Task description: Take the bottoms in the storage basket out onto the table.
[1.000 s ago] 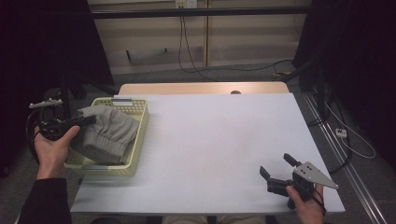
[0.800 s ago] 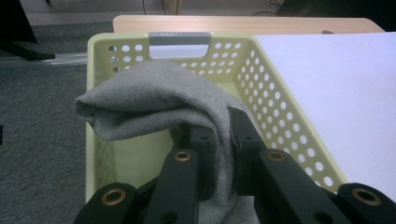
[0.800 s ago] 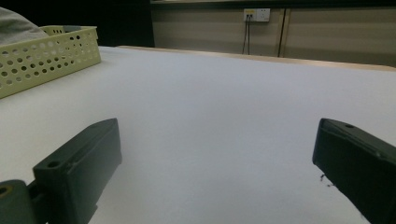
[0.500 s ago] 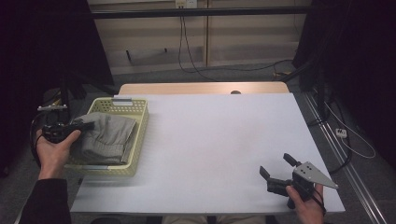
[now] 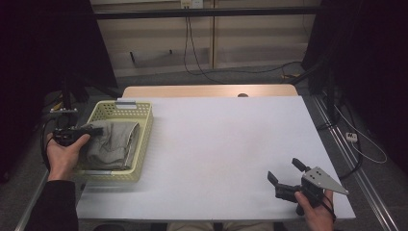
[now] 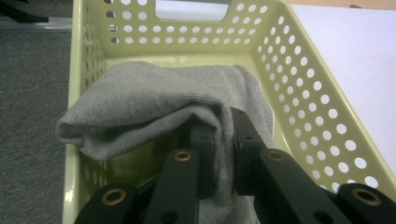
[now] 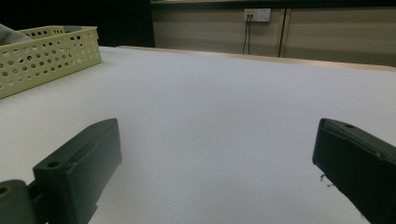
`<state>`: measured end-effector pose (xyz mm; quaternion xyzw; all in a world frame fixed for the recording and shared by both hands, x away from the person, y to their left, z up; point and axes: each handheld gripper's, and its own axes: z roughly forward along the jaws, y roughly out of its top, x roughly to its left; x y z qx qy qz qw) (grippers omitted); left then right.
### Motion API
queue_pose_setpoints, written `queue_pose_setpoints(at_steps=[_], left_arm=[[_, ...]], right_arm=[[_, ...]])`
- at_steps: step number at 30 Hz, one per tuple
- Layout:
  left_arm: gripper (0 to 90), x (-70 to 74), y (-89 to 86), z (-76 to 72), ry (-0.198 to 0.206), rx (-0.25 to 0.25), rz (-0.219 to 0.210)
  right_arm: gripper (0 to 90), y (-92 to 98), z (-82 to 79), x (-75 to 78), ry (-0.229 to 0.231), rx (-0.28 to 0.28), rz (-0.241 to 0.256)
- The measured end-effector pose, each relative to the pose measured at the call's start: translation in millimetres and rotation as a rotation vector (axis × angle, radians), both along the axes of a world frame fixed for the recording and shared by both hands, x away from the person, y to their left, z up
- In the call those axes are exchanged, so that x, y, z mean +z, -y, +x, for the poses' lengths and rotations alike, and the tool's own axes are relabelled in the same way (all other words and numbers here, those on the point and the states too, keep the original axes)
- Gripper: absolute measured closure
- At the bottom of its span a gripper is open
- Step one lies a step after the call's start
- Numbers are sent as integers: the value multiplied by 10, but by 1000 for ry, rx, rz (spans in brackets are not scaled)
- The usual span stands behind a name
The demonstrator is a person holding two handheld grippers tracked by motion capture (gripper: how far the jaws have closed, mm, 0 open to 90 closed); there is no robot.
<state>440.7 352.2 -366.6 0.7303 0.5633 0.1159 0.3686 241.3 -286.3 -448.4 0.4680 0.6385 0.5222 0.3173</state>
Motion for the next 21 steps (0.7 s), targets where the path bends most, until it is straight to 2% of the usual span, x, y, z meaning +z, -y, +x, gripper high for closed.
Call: queue_pose_setpoints(at_steps=[3, 5, 6, 8, 10, 11, 15, 17, 20, 21], left_arm=[[826, -25, 36, 18, -19, -11, 30], [826, -31, 33, 25, -18, -7, 27], [826, -33, 43, 28, -14, 8, 51], [826, -17, 26, 35, -28, 1, 111], [826, -10, 5, 37, -30, 3, 133], [826, -22, 17, 39, -30, 24, 127], [826, -90, 56, 64, -53, 23, 201], [826, -115, 78, 82, -71, 25, 218], [826, -132, 107, 115, -86, 20, 269], [826, -151, 115, 130, -92, 29, 266]], right_arm=[[9, 0, -1, 0, 0, 2, -4], [9, -1, -1, 1, 0, 1, -2], [9, 0, -2, 1, 1, 1, -2], [9, 1, -2, 0, 1, 0, 0], [9, 2, -3, 0, 0, -1, 0], [9, 2, -4, 1, 0, 0, 0], [9, -1, -4, 1, 0, 2, -2], [9, -1, -3, 1, 0, 2, -2], [9, -1, -2, 1, -1, 2, -1], [9, 0, -3, 1, 1, 3, -2]])
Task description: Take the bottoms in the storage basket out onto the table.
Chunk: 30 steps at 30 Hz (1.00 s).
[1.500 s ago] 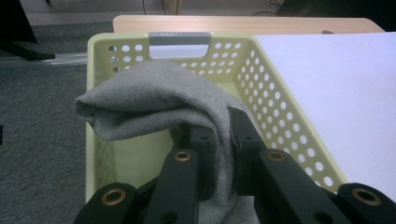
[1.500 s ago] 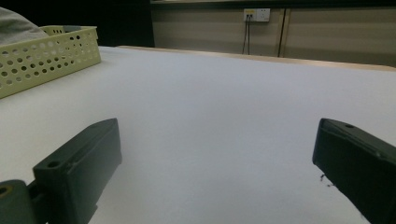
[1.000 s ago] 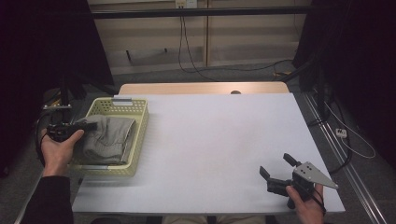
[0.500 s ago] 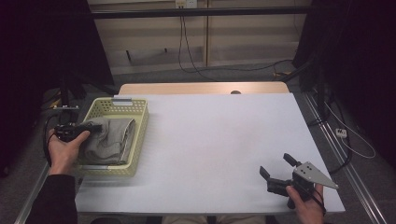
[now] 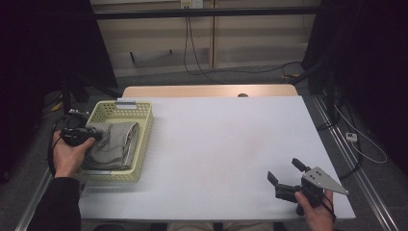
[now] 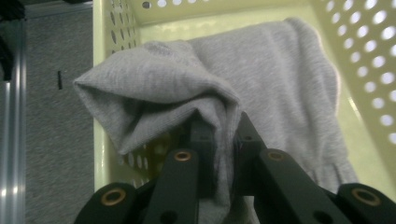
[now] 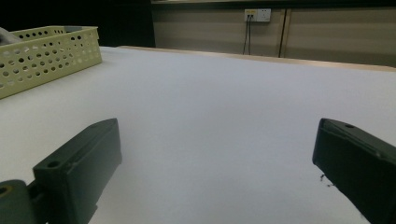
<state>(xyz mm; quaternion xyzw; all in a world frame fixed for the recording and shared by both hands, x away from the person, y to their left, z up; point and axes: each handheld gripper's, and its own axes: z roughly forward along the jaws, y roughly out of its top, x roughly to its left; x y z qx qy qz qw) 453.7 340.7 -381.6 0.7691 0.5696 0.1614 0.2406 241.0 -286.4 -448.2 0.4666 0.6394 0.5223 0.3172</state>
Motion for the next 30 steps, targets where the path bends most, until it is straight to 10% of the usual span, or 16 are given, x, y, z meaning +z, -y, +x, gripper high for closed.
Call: queue_pose_setpoints(at_steps=[17, 30], left_arm=[[826, -258, 154, 166, -98, -20, 58], [821, -374, 86, 230, -128, -33, 8]], right_arm=[[9, 0, 0, -1, -1, 1, 0], [9, -3, 2, -2, -2, 4, -2]])
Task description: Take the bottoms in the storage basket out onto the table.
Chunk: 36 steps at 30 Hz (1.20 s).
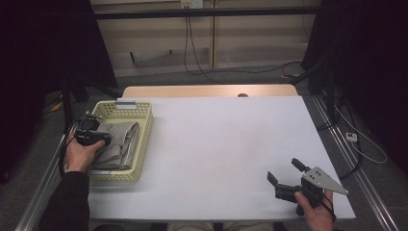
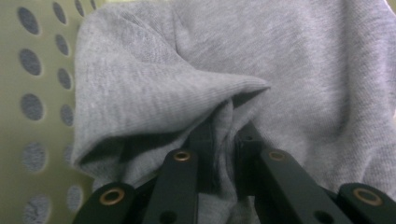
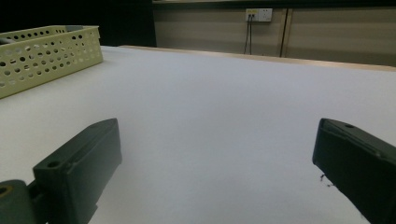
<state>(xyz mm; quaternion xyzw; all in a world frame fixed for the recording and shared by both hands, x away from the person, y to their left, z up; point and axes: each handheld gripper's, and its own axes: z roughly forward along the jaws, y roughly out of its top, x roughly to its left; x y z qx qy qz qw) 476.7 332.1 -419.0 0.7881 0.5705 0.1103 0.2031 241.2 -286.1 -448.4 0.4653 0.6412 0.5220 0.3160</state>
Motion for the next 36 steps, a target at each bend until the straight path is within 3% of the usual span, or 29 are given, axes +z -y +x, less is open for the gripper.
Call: queue_pose_setpoints(at_steps=[3, 9, 14, 23, 26, 29, 36], left_arm=[[820, -15, 16, 2, -4, 4, -12], [821, -11, 105, 24, -17, 21, 20], [821, -1, 145, 25, -24, 39, 15], [822, 3, 261, 14, -31, 56, -52], [822, 7, 384, 10, -36, 10, -92], [822, 24, 467, 9, -33, 2, -45], [819, 88, 357, -22, -15, -9, -78]], right_arm=[[9, -3, -2, 2, 1, -2, 6], [9, -11, 9, 1, 1, 3, 1], [9, -15, 23, -1, 1, 8, -1], [9, -19, 29, -1, -1, 11, -1], [9, -18, 28, -1, 1, 11, -2], [9, -16, 26, 0, 0, 10, 0], [9, -4, 13, -1, 1, 7, 3]])
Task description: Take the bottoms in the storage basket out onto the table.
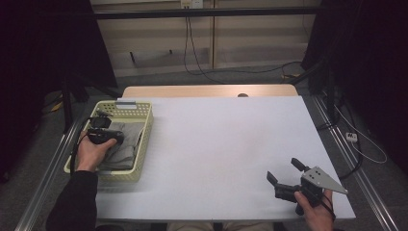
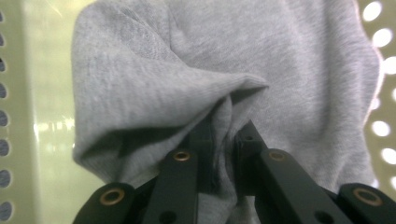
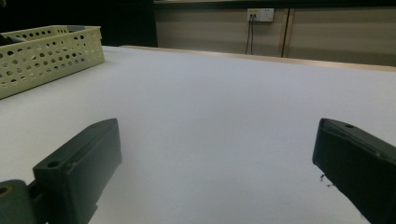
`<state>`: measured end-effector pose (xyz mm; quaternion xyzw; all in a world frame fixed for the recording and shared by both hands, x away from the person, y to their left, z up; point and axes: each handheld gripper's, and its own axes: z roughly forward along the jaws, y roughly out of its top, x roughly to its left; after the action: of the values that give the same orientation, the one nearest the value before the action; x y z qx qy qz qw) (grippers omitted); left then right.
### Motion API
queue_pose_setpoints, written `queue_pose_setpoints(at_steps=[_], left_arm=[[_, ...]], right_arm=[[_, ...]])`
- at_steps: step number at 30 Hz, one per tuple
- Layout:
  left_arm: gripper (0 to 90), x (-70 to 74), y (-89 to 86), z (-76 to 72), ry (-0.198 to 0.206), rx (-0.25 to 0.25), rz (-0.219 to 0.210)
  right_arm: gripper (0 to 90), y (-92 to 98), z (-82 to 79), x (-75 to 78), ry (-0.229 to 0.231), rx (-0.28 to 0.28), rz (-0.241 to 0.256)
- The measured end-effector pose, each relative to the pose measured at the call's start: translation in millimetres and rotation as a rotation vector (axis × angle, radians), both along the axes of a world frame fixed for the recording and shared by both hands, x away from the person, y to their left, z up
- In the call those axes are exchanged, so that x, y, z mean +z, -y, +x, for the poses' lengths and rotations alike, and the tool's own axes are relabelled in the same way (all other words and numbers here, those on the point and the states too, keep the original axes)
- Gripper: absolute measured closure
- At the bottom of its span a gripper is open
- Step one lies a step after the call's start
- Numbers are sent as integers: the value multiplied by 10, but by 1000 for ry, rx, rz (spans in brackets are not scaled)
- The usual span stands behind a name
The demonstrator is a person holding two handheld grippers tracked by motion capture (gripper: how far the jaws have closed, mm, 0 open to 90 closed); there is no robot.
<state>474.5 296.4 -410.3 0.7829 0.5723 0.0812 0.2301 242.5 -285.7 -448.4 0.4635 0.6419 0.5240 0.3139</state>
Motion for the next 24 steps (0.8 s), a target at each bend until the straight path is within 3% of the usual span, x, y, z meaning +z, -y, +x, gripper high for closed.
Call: queue_pose_setpoints(at_steps=[2, 7, 14, 17, 20, 22, 24], left_arm=[[816, 18, -42, -17, 17, 11, -14], [811, 103, -187, -75, 47, 25, 19], [791, 113, -384, -117, 15, 70, 77], [758, 103, -418, -110, -2, 77, 127], [624, 125, -424, -118, 19, 111, 153], [567, 171, -443, -127, 43, 87, 122], [456, 258, -456, -148, 96, 97, 85]], right_arm=[[9, -4, -2, 2, 0, -1, 0], [9, 1, -5, 1, 1, -3, -4], [9, 1, -5, 1, 0, -2, -4], [9, -3, -4, 2, 0, -4, -1], [9, 0, -5, 1, 0, -3, -5], [9, 2, -4, 1, 0, -3, -3], [9, -1, -1, 0, -1, -3, 0]])
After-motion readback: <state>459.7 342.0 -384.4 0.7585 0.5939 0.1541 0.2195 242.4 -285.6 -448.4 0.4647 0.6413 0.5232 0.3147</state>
